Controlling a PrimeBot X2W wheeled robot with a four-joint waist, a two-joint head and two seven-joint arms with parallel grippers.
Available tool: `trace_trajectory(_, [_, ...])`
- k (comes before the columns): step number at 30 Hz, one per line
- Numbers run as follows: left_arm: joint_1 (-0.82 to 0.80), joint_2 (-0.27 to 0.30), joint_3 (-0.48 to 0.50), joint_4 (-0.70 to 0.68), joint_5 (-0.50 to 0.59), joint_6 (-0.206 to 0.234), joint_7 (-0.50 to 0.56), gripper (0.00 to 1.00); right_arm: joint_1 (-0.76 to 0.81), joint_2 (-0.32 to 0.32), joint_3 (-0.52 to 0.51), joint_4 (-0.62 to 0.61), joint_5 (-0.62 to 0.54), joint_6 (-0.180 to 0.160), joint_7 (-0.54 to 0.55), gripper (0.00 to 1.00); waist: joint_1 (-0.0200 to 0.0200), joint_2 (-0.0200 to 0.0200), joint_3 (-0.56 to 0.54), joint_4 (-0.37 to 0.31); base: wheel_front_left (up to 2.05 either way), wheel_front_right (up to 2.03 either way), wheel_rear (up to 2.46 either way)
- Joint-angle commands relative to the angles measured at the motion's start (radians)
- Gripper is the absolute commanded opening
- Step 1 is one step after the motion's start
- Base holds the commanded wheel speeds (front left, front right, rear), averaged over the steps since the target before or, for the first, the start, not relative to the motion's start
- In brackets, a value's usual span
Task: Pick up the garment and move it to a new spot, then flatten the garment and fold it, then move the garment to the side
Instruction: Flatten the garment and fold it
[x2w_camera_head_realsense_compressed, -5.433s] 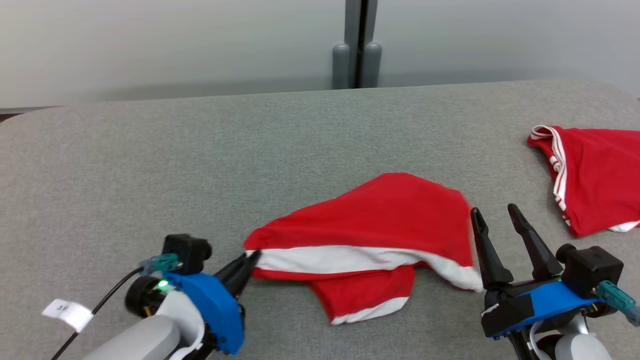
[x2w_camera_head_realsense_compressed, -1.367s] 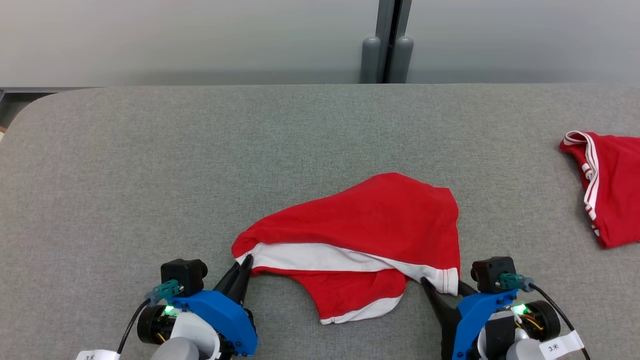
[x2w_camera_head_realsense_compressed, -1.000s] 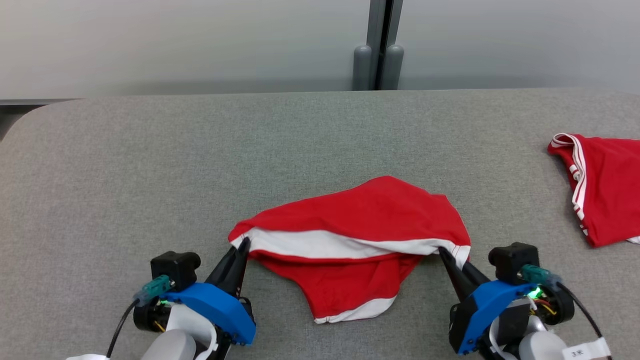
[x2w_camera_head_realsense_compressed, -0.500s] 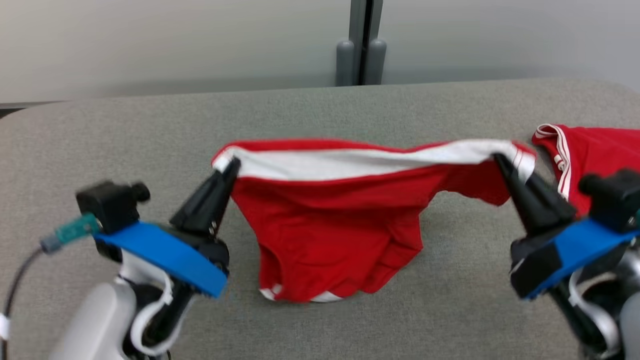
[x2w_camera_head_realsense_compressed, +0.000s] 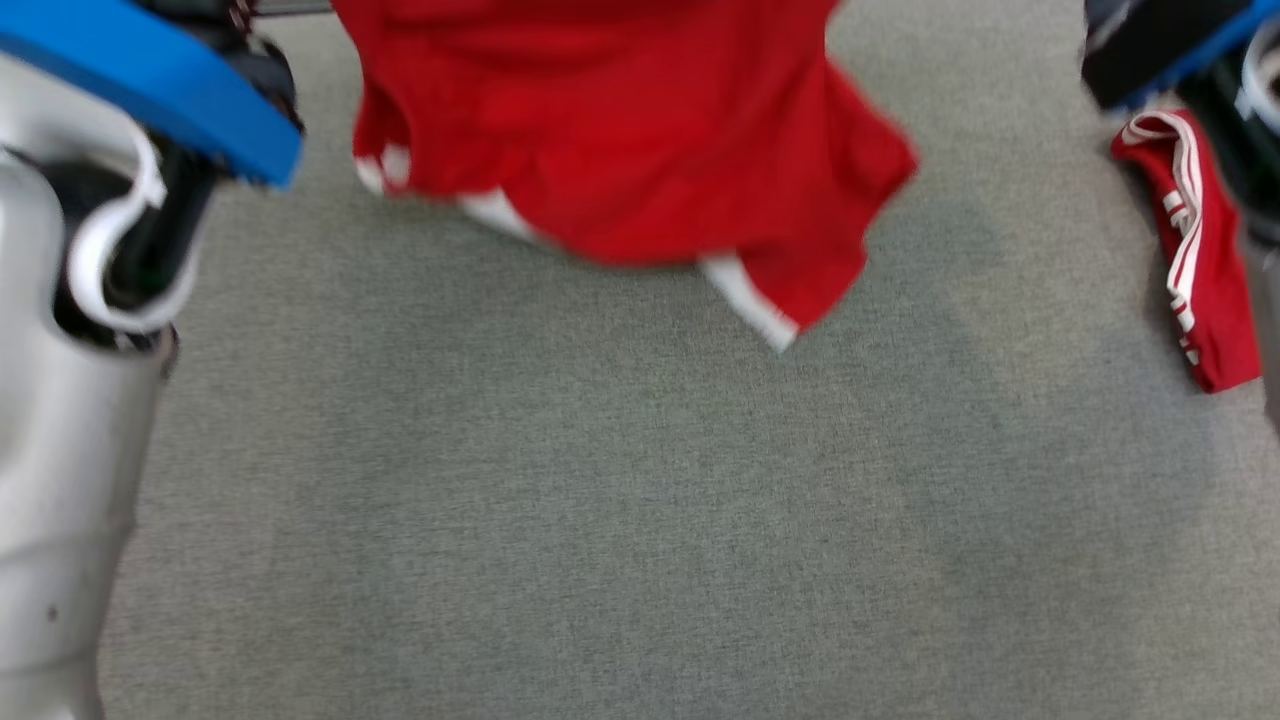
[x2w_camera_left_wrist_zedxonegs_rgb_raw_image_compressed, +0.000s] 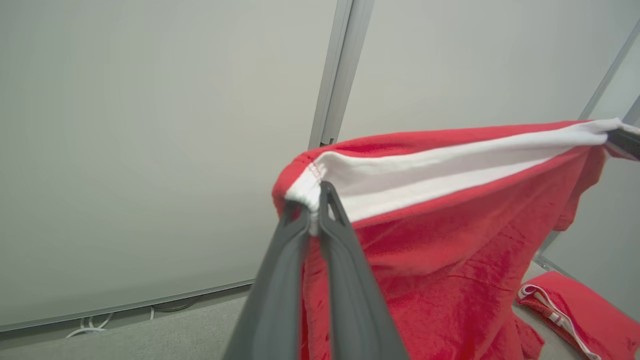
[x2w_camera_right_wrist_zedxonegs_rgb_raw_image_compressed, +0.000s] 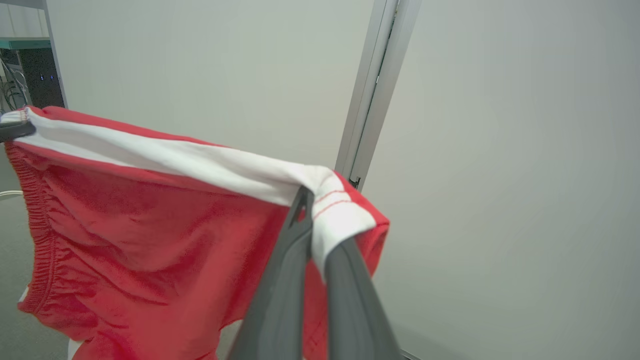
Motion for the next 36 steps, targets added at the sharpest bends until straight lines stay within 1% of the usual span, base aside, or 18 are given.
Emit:
trace_trajectory(1, [-0.064,0.007,0.001,0.032,0.024,-0.007,-0.022,0.0,-0.073,0.005,0.004,0.04,-0.01,0.0,-0.041,0.0,-0.0002,0.0,0.06,-0.026,0.0,0.0,0.0])
trace_trajectory(2, [-0.103,-0.004,0.008,0.061,0.026,-0.008,-0.046,0.0,-0.122,0.01,0.008,0.074,-0.017,0.0,-0.078,0.0,-0.0002,0.0,0.068,-0.028,0.0,0.0,0.0])
trace_trajectory(6, [-0.23,-0.014,0.014,0.149,0.073,-0.019,-0.153,0.0,-0.28,0.023,0.027,0.19,-0.064,0.0,-0.228,0.0,-0.0002,0.0,0.08,-0.034,0.0,0.0,0.0])
trace_trajectory(8, [-0.268,-0.023,0.018,0.186,0.075,-0.024,-0.212,0.0,-0.325,0.025,0.047,0.239,-0.091,0.0,-0.293,0.0,-0.0002,0.0,0.078,-0.038,0.0,0.0,0.0])
trace_trajectory(10, [-0.281,-0.03,0.013,0.222,0.077,-0.03,-0.262,0.0,-0.342,0.024,0.073,0.287,-0.105,0.0,-0.334,0.0,-0.0002,0.0,0.074,-0.04,0.0,0.0,0.0])
trace_trajectory(12, [-0.265,-0.041,-0.004,0.252,0.066,-0.035,-0.306,0.0,-0.33,0.021,0.102,0.327,-0.106,0.0,-0.359,0.0,-0.0002,0.0,0.069,-0.041,0.0,0.0,0.0])
trace_trajectory(14, [-0.225,-0.047,-0.03,0.281,0.048,-0.039,-0.343,0.0,-0.286,0.022,0.108,0.374,-0.094,0.0,-0.372,0.0,-0.0002,0.0,0.062,-0.04,0.0,0.0,0.0])
trace_trajectory(15, [-0.203,-0.048,-0.045,0.296,0.038,-0.041,-0.36,0.0,-0.259,0.023,0.127,0.395,-0.093,0.0,-0.374,0.0,-0.0002,0.0,0.058,-0.04,0.0,0.0,0.0])
trace_trajectory(17, [-0.154,-0.053,-0.09,0.314,0.007,-0.042,-0.387,0.0,-0.201,0.023,0.158,0.428,-0.072,0.0,-0.378,0.0,-0.0002,0.0,0.048,-0.036,0.0,0.0,0.0])
trace_trajectory(19, [-0.093,-0.046,-0.152,0.33,-0.015,-0.042,-0.409,0.0,-0.125,0.009,0.202,0.45,-0.046,0.0,-0.377,0.0,-0.0002,0.0,0.034,-0.03,0.0,0.0,0.0])
trace_trajectory(21, [-0.026,-0.037,-0.209,0.34,-0.043,-0.043,-0.433,0.0,-0.038,-0.006,0.253,0.457,-0.005,0.0,-0.368,0.0,-0.0002,0.0,0.013,-0.025,0.0,0.0,0.0])
trace_trajectory(24, [0.076,-0.018,-0.287,0.335,-0.081,-0.043,-0.456,0.0,0.088,-0.05,0.298,0.447,0.066,0.0,-0.336,0.0,-0.0002,0.0,-0.029,-0.014,0.0,0.0,0.0])
trace_trajectory(28, [0.217,0.021,-0.374,0.3,-0.119,-0.043,-0.469,0.0,0.252,-0.123,0.314,0.393,0.144,0.0,-0.239,0.0,-0.0002,0.0,-0.1,-0.001,0.0,0.0,0.0])
trace_trajectory(32, [0.368,0.07,-0.423,0.252,-0.141,-0.038,-0.452,0.0,0.428,-0.179,0.262,0.298,0.203,-0.001,-0.089,0.0,-0.0002,0.0,-0.172,0.008,0.0,0.0,0.0])
trace_trajectory(34, [0.446,0.092,-0.437,0.209,-0.16,-0.023,-0.432,0.0,0.524,-0.199,0.225,0.22,0.221,-0.001,-0.005,0.0,-0.0002,0.0,-0.202,0.01,0.0,0.0,0.0])
trace_trajectory(36, [0.514,0.12,-0.444,0.152,-0.178,0.001,-0.409,0.0,0.621,-0.205,0.165,0.134,0.228,-0.001,0.077,0.0,-0.0002,0.0,-0.224,0.014,0.0,0.0,0.0])
